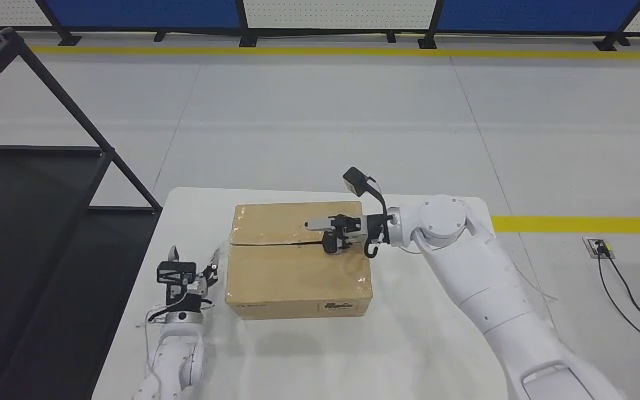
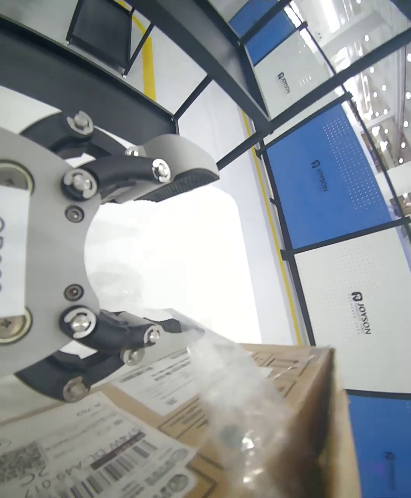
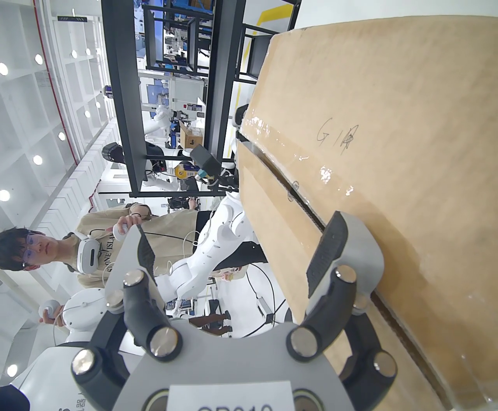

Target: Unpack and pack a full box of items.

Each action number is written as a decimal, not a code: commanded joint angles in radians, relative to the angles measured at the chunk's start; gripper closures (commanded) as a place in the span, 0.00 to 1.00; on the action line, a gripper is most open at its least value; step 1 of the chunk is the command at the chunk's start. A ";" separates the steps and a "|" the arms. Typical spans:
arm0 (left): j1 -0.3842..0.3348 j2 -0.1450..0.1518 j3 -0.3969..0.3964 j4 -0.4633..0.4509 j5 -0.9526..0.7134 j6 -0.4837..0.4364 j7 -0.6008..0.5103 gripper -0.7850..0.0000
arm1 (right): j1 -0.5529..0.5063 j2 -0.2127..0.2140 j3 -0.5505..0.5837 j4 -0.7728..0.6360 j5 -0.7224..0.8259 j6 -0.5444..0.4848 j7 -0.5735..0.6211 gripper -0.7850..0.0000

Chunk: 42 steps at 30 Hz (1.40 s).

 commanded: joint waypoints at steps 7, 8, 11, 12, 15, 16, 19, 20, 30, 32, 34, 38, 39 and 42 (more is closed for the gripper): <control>0.024 -0.004 -0.038 -0.107 -0.046 0.066 0.032 0.12 | -0.004 0.001 0.002 -0.003 0.004 0.029 -0.012 0.00; 0.027 -0.005 -0.040 -0.118 -0.050 0.069 0.035 0.11 | -0.004 0.001 0.002 -0.004 0.004 0.031 -0.009 0.00; 0.027 -0.006 -0.049 -0.142 -0.058 0.087 0.031 0.07 | -0.003 0.002 0.002 -0.004 0.003 0.034 -0.006 0.00; 0.025 -0.007 -0.050 -0.147 -0.061 0.090 0.028 0.06 | -0.003 0.002 0.002 -0.004 0.003 0.034 -0.005 0.00; 0.020 -0.009 -0.053 -0.168 -0.065 0.098 0.027 0.04 | -0.003 0.003 0.003 -0.004 0.001 0.033 -0.002 0.00; 0.020 -0.009 -0.054 -0.176 -0.063 0.101 0.027 0.04 | -0.003 0.004 0.003 -0.004 0.000 0.033 -0.002 0.00; 0.022 -0.012 -0.052 -0.204 -0.060 0.109 0.030 0.05 | -0.004 0.005 0.005 -0.005 -0.001 0.034 -0.001 0.00; 0.022 -0.012 -0.051 -0.213 -0.059 0.111 0.028 0.06 | -0.004 0.006 0.006 -0.006 -0.001 0.032 -0.001 0.00; 0.037 -0.019 -0.030 -0.308 -0.014 0.129 0.046 0.05 | -0.006 0.009 0.010 -0.007 -0.003 0.026 0.002 0.00; 0.044 -0.020 -0.022 -0.330 0.005 0.132 0.050 0.05 | -0.006 0.010 0.011 -0.007 -0.003 0.026 0.002 0.00; 0.051 -0.021 -0.010 -0.350 0.026 0.132 0.053 0.04 | -0.007 0.010 0.011 -0.007 0.000 0.026 0.002 0.00; 0.063 -0.025 0.018 -0.380 0.064 0.129 0.055 0.04 | -0.008 0.011 0.013 -0.006 0.000 0.025 0.004 0.00; 0.064 -0.026 0.025 -0.383 0.073 0.128 0.053 0.04 | -0.008 0.012 0.013 -0.007 0.000 0.024 0.004 0.00; 0.059 -0.028 0.047 -0.382 0.096 0.113 0.040 0.02 | -0.010 0.013 0.014 -0.009 0.002 0.021 0.006 0.00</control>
